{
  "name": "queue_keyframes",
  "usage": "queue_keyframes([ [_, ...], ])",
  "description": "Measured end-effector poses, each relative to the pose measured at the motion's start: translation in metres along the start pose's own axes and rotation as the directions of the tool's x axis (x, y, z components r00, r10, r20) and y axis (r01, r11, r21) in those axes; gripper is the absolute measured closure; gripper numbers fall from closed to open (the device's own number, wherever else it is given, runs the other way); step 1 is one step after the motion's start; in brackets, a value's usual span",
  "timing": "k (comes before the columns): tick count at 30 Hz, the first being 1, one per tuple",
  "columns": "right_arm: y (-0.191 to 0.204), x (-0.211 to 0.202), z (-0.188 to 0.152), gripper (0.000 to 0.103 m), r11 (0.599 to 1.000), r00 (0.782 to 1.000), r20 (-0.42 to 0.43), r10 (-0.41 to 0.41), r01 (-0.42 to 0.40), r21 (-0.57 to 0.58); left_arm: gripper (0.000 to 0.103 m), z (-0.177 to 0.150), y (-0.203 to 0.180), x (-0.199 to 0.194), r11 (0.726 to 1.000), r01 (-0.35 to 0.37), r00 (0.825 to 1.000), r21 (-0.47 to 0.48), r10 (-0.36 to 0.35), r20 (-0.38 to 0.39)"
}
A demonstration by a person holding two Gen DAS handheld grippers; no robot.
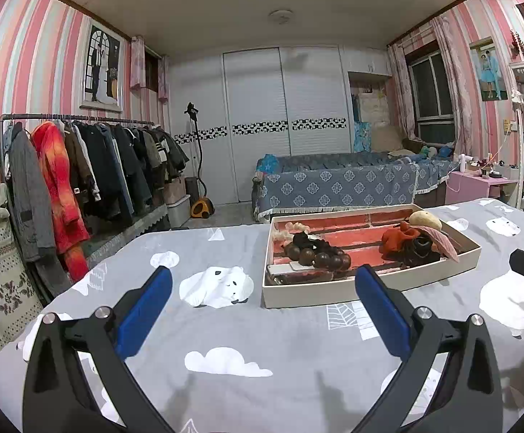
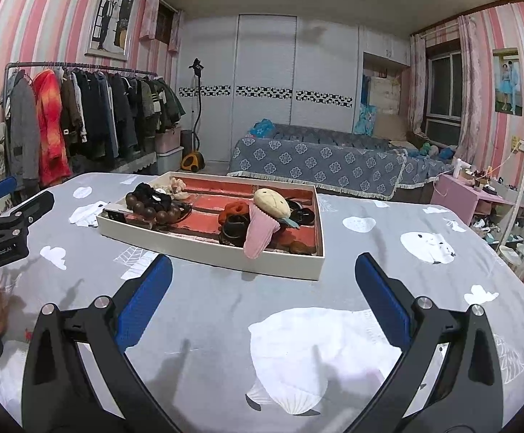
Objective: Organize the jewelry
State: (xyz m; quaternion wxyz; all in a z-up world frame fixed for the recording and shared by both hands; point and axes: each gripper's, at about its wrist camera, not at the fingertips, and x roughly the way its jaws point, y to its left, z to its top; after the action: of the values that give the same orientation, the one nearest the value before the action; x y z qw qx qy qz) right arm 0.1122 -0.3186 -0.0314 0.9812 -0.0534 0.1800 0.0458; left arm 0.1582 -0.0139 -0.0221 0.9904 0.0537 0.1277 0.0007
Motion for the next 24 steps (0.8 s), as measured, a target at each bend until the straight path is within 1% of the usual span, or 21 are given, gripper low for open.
queue_keyframes([
  [24,0.0052,0.0028,-0.0029,0.004,1.0,1.0,-0.011,0.01,-0.01,-0.013,0.004,-0.0013,0.0013,0.0008,1.0,0.007,1.0,-0.024,-0.008,-0.017],
])
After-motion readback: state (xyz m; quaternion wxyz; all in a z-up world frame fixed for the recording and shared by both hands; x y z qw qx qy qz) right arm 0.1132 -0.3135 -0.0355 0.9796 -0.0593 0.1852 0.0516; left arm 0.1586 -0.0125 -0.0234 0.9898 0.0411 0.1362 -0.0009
